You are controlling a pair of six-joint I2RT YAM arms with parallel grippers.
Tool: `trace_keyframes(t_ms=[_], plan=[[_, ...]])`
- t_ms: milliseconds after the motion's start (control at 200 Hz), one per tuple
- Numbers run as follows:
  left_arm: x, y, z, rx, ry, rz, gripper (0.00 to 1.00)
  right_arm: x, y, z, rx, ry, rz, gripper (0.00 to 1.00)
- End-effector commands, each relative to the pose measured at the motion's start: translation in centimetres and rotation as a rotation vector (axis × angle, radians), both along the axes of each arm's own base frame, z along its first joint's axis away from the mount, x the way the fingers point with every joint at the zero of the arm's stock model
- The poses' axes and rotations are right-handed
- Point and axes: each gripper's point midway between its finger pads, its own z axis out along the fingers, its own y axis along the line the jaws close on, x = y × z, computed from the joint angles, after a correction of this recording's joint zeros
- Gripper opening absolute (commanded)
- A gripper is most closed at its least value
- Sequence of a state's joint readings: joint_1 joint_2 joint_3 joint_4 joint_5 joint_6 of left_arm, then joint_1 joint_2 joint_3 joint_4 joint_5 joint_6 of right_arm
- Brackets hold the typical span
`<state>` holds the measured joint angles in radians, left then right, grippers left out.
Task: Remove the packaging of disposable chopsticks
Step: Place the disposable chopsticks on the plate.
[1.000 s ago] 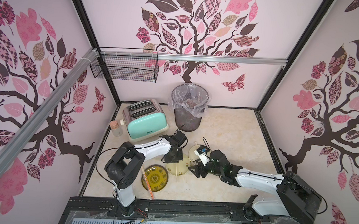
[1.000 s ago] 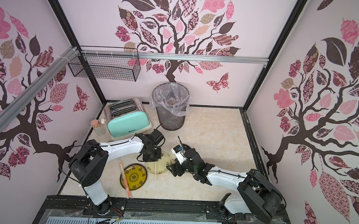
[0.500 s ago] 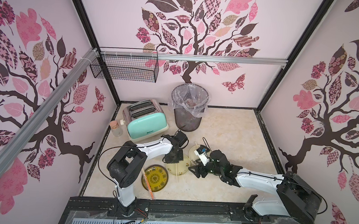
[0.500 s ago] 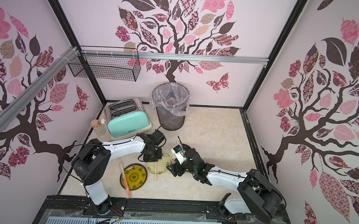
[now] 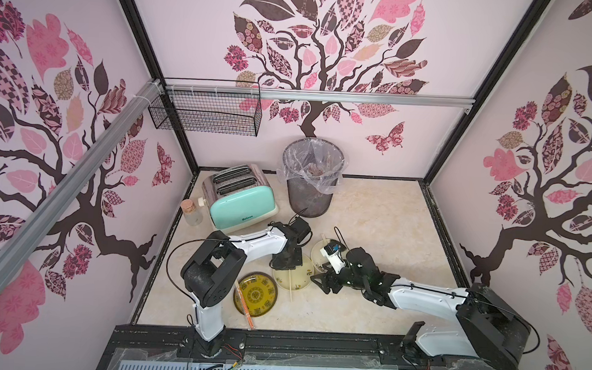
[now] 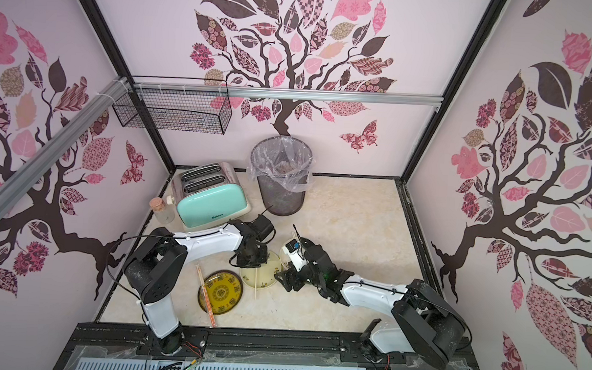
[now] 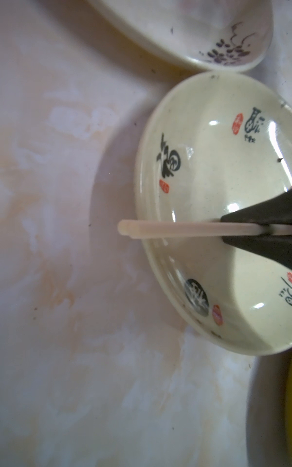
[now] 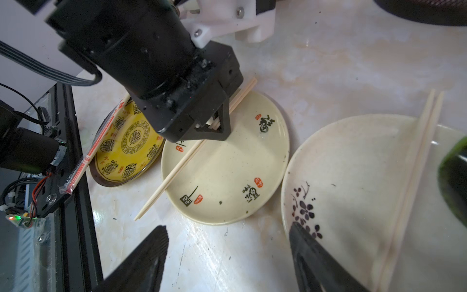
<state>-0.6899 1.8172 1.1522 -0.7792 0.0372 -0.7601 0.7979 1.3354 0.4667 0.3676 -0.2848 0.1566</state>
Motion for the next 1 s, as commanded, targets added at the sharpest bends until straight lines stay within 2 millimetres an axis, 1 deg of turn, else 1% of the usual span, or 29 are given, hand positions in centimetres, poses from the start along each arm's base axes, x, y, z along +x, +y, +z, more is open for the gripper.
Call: trace_keyframes(t_ms=[0,175,415,560,905,995], plan=[[0.4,-0.1,0.0,0.015,-0.01,-0.001,0.12,0.3,0.8,1.1,0.013,-0.016,0.014,0.78],[0.6,-0.3,0.3,0.006,-0.018,-0.001,0.15,0.3,0.8,1.0,0.01,-0.017,0.014,0.78],[0.6,-0.5,0.4,0.003,-0.02,-0.002,0.16,0.3,0.8,1.1,0.009,-0.019,0.015,0.78],[0.6,-0.5,0.6,-0.001,-0.021,-0.001,0.21,0.2,0.8,1.0,0.008,-0.017,0.017,0.78],[0.6,-0.9,0.8,-0.021,-0.023,0.002,0.22,0.2,0.9,1.0,0.006,-0.017,0.02,0.78],[0.6,-0.9,1.0,-0.028,-0.029,0.001,0.24,0.2,0.9,1.0,0.004,-0.018,0.019,0.78]])
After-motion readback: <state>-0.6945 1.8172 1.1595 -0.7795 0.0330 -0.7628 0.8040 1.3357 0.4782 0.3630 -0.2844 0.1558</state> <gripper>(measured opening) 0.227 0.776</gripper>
